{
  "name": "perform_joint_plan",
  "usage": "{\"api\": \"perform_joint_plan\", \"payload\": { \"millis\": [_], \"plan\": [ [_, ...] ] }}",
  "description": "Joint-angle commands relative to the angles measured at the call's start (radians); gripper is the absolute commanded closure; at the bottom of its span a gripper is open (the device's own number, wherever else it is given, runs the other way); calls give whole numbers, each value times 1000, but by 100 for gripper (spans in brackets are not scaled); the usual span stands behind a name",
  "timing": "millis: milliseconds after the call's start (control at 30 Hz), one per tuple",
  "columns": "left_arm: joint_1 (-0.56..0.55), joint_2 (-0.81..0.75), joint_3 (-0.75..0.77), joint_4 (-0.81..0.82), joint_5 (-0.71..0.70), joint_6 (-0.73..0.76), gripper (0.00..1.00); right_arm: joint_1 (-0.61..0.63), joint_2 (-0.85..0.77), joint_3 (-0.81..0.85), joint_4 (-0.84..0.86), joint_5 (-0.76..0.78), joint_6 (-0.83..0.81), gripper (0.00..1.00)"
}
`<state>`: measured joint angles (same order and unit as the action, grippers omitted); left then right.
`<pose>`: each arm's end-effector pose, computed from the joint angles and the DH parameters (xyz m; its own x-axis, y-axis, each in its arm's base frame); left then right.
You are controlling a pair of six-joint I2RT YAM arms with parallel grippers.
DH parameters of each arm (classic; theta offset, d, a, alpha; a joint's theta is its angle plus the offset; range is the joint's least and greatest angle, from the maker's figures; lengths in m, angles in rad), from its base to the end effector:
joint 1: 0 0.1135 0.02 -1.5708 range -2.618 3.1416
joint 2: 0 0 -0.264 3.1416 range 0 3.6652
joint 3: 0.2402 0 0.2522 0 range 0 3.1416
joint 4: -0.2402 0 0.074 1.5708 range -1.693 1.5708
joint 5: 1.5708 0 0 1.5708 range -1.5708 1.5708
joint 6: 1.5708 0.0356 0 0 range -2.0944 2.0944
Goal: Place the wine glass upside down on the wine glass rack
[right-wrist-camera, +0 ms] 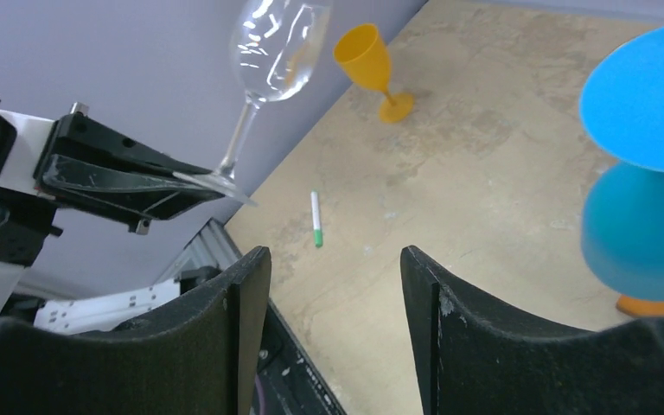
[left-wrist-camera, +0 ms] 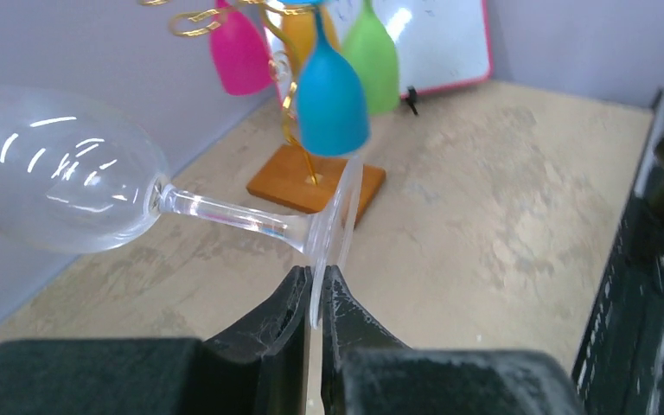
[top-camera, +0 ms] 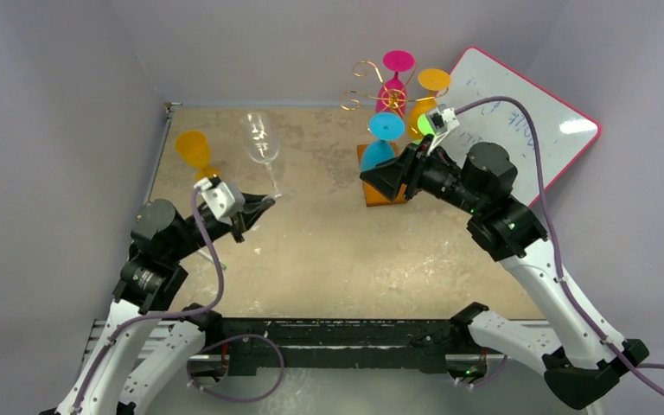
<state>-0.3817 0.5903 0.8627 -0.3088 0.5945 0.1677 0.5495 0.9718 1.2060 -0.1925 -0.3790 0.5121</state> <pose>0.1075 -0.0647 0.3804 0.1049 0.1069 -0.9887 0.8221 0.5502 0.1467 0.1658 0.1170 0.4512 -0.3612 0.3126 -0.8785 -0.7152 0.5117 0.4761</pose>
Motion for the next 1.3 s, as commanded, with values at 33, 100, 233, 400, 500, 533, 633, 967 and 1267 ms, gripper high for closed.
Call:
{"api": "perform_joint_plan", "payload": {
  "millis": [33,100,233,400,500,533,633,967,1267],
  "plan": [
    [2,45,52,270,-305,-330,100,2,-58,74,40,163,-17,40],
    [2,86,94,258,-385,-412,100,1,-79,84,40,213,-10,37],
    [1,193,206,194,-509,-513,100,2,-114,100,31,306,-4,16],
    [1,344,346,118,-571,-627,100,1,-147,103,1,362,-9,0],
    [1,428,423,95,-595,-672,100,2,-169,102,-19,378,-16,0],
    [2,452,450,83,-612,-692,100,1,-179,102,-23,383,-20,0],
    [2,534,538,53,-631,-748,100,1,-206,96,-23,395,-32,0],
    [2,816,790,72,-497,-973,100,2,-262,83,-30,379,-53,0],
    [1,1025,885,225,-403,-1174,100,2,-294,93,-41,383,-64,0]
  ]
}}
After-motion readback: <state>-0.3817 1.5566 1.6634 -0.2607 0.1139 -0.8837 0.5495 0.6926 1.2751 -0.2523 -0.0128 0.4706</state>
